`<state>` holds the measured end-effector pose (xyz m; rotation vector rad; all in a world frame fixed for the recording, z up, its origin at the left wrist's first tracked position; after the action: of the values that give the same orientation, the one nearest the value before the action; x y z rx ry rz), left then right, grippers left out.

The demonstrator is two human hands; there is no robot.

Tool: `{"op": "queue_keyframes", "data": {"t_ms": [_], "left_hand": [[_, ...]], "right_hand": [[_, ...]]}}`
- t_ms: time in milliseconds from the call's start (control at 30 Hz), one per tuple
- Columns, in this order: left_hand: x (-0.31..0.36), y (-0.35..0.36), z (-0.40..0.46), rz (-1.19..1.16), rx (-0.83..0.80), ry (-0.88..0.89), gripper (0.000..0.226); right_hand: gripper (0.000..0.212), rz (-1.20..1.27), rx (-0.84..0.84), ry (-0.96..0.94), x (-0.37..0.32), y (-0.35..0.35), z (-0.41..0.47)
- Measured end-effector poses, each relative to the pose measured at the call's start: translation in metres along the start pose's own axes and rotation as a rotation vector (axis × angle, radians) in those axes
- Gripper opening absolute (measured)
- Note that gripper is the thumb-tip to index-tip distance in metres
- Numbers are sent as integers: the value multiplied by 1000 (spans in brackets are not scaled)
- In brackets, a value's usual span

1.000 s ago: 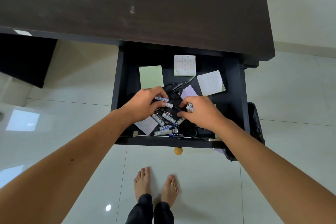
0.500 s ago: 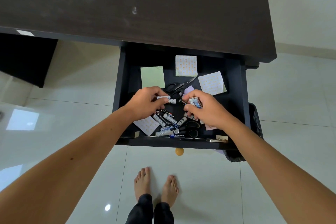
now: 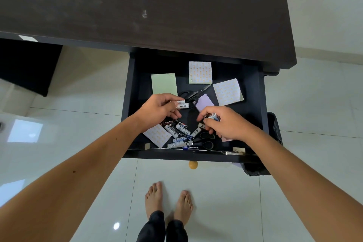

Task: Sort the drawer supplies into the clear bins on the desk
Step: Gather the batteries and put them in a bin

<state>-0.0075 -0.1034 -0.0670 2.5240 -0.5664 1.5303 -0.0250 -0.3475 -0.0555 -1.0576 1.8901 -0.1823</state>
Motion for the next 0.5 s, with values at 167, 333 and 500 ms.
{"op": "queue_keyframes", "data": {"t_ms": [167,333,500], "left_hand": [[-1,1,0,-121,16,-47,26],[2,2,-1,-209,14,-19,22],[-1,2,0,-201,2,-14,23]], "right_hand": [[10,-184,73,-41,4,0,1],[18,-315,76,-57,7,5,6],[14,-383,58,-87,3,9,7]]}}
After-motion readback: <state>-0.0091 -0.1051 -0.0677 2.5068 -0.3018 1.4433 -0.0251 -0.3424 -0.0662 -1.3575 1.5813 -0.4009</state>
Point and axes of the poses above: each hand's wrist, its own z-axis towards the middle knuckle, its own y-axis out of the palm, x = y × z, the point moved 2 cm from there along z, towards the middle knuckle, and after that the axes turned 2 degrees about -z, right-handed, at the moved point
